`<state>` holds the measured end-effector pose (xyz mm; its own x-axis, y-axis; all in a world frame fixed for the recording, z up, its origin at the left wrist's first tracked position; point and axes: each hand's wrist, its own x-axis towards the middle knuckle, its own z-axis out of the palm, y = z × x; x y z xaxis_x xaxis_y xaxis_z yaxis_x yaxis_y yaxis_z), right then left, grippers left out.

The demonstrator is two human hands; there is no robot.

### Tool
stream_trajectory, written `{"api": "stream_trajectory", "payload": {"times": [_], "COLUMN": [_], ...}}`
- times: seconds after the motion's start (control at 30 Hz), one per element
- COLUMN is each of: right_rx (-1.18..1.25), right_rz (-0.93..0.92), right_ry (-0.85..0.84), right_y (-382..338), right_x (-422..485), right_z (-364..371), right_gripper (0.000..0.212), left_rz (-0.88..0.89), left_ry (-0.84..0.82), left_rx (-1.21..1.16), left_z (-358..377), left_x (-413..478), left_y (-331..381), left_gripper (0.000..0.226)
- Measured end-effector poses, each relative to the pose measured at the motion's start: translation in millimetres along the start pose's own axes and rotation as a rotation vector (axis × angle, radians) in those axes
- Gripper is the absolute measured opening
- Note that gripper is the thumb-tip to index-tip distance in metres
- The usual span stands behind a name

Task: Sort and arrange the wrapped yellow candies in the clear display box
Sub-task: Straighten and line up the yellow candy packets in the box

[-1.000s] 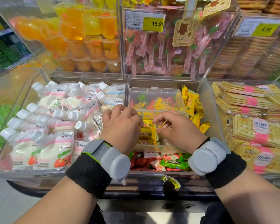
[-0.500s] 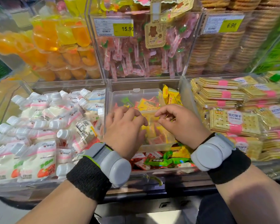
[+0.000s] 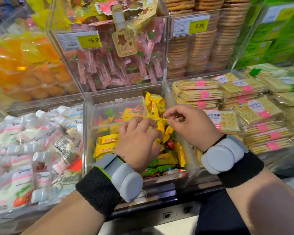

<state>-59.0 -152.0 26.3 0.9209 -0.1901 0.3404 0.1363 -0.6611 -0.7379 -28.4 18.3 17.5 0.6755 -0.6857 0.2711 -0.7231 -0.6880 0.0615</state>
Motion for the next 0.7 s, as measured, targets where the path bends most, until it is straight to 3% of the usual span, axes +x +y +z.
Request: {"api": "stream_trajectory", "payload": {"times": [0.43, 0.7], "right_rx": [0.031, 0.027], "right_rz": [0.044, 0.039], "right_ry": [0.023, 0.009], "right_y": [12, 13], "right_x": [-16, -17], "right_z": [-28, -28], "right_gripper": [0.018, 0.019], "left_rz": [0.082, 0.079], "left_ry": [-0.167, -0.100], "left_rx": [0.098, 0.108], "left_z": [30, 36], "left_x": [18, 16], "left_y": [37, 37], "left_gripper": [0.032, 0.021]}}
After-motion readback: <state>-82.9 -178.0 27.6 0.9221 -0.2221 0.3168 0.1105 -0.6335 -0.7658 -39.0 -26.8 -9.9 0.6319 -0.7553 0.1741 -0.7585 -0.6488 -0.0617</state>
